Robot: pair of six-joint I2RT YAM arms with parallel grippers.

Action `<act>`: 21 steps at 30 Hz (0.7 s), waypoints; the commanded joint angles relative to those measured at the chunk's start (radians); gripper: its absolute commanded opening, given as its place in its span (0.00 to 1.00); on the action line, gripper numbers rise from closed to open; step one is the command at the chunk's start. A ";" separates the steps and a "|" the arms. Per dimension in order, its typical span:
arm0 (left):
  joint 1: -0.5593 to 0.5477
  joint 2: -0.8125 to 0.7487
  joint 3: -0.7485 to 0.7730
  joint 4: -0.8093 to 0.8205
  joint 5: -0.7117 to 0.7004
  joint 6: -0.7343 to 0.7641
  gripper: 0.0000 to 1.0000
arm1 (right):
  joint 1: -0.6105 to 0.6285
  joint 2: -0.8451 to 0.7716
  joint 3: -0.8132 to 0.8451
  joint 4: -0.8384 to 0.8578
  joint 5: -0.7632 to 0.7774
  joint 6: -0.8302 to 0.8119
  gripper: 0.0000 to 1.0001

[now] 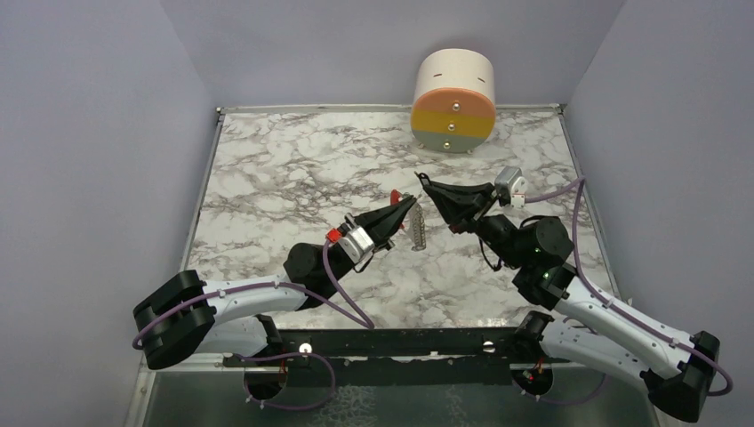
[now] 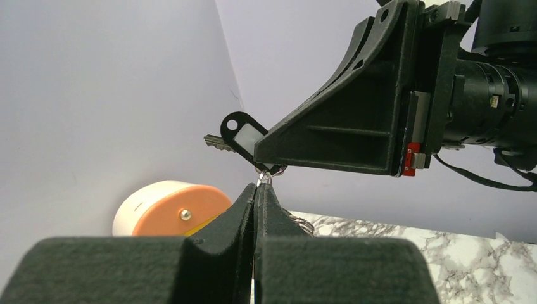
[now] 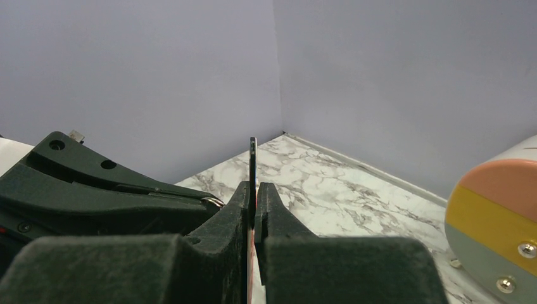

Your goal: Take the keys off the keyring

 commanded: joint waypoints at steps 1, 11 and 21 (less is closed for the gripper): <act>0.008 -0.021 0.011 0.139 -0.049 -0.001 0.00 | -0.016 0.023 0.000 0.056 0.056 -0.007 0.01; 0.008 -0.018 0.019 0.168 -0.045 0.013 0.00 | -0.016 0.064 -0.003 0.057 0.019 0.025 0.01; 0.008 -0.015 0.030 0.185 -0.039 0.017 0.00 | -0.016 0.083 -0.006 0.036 -0.019 0.061 0.01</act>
